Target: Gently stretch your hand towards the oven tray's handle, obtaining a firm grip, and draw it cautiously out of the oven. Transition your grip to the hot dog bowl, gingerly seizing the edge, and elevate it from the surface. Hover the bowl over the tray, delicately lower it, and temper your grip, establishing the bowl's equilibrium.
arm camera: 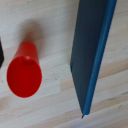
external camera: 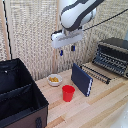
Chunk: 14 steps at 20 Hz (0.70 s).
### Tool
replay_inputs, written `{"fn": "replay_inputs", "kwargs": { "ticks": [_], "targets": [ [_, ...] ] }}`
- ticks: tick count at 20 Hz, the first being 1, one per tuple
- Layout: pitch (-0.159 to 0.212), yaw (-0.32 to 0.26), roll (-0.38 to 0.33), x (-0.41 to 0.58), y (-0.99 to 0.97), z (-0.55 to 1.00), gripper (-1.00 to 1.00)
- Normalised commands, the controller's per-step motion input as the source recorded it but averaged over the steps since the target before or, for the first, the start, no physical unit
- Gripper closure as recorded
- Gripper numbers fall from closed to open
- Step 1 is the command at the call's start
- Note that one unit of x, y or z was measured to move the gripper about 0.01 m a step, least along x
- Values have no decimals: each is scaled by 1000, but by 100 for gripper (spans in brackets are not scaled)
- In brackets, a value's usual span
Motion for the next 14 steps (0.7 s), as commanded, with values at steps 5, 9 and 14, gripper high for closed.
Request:
{"fn": "replay_inputs", "kwargs": {
  "ticks": [5,9,14],
  "targets": [
    [-67,169,-238,-5,-293,60,-100],
    [-43,191,-242,-48,-282,0,-100],
    [-3,128,-305,-141,-281,46,-100]
  ]
}}
